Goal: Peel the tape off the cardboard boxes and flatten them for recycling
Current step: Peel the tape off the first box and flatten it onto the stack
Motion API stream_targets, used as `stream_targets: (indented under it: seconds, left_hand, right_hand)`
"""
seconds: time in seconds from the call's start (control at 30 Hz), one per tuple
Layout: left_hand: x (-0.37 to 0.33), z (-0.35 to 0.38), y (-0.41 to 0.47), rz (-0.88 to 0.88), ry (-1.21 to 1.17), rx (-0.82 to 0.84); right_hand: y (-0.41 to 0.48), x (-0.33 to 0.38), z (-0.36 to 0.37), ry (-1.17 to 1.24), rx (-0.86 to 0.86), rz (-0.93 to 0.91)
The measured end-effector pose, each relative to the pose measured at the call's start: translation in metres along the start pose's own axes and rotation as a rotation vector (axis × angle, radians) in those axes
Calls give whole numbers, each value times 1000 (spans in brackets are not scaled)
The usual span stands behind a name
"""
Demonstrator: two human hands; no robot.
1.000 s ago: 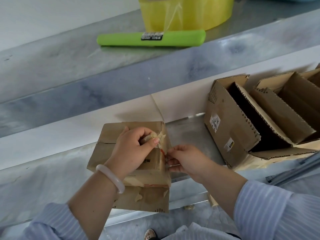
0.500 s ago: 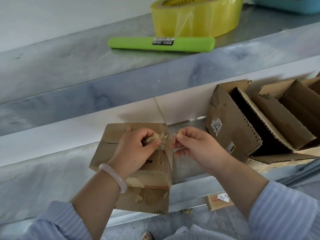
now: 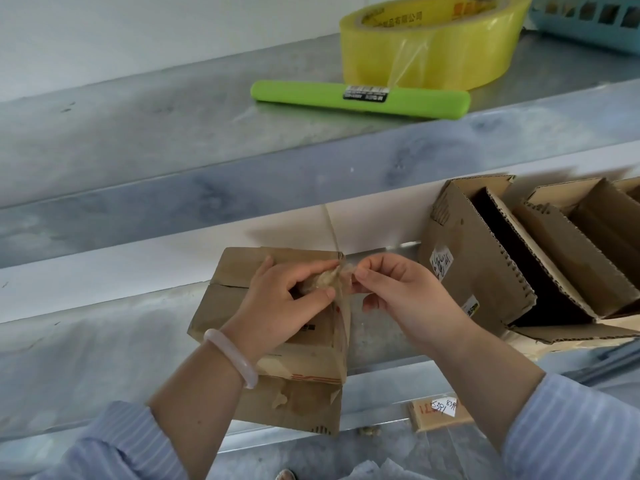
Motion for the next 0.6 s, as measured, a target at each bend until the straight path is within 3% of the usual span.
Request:
stream_targets:
  seconds: [0.37, 0.6]
  left_hand:
    - [16, -6, -6, -93, -53, -189]
    - [8, -8, -9, -31, 21, -186]
  right_hand:
    - [-3, 1, -8, -160, -151, -26]
    - [1, -11, 3, -23, -99, 36]
Point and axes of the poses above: each hand's wrist, its own y-axis towards the middle knuckle, its own z-axis out of the palm, x = y × z, the point moved 8 cm from there along y, towards the middle knuckle, and after that the axes turned 10 degrees about x, right-handed, at the moved point
